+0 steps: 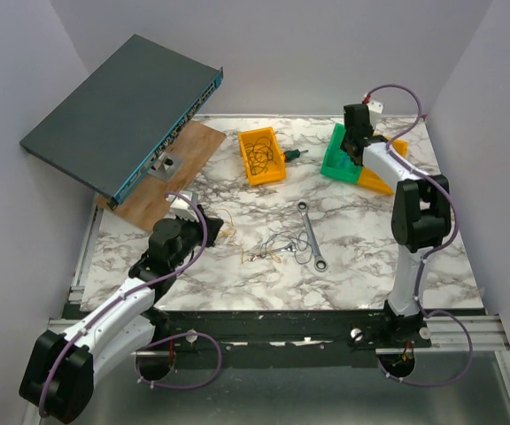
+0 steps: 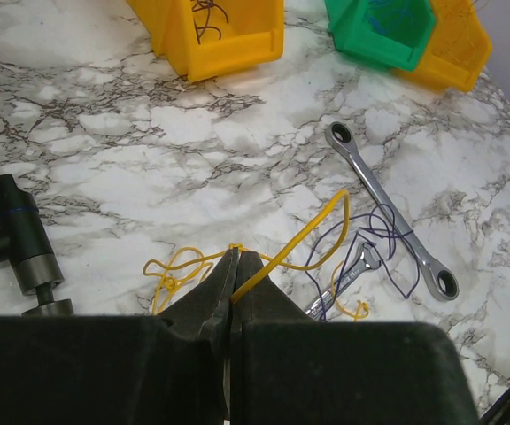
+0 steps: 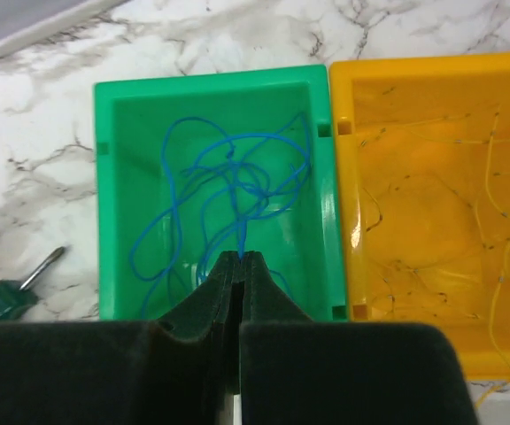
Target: Untangle the cables
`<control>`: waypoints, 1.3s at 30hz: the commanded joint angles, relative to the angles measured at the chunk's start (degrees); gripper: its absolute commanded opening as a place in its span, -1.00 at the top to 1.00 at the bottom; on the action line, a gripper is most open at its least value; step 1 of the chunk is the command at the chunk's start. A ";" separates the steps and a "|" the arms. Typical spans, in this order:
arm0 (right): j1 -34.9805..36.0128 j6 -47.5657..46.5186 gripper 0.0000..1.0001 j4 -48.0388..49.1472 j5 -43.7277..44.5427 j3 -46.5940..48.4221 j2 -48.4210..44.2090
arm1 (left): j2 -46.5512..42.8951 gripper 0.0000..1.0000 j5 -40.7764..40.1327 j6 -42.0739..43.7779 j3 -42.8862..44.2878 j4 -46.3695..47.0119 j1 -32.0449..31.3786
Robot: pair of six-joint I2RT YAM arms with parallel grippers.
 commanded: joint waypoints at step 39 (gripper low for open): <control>25.59 0.42 -0.92 -1.12 -31.52 -41.39 -33.52 | 0.85 1.00 5.21 2.53 0.36 3.35 -3.93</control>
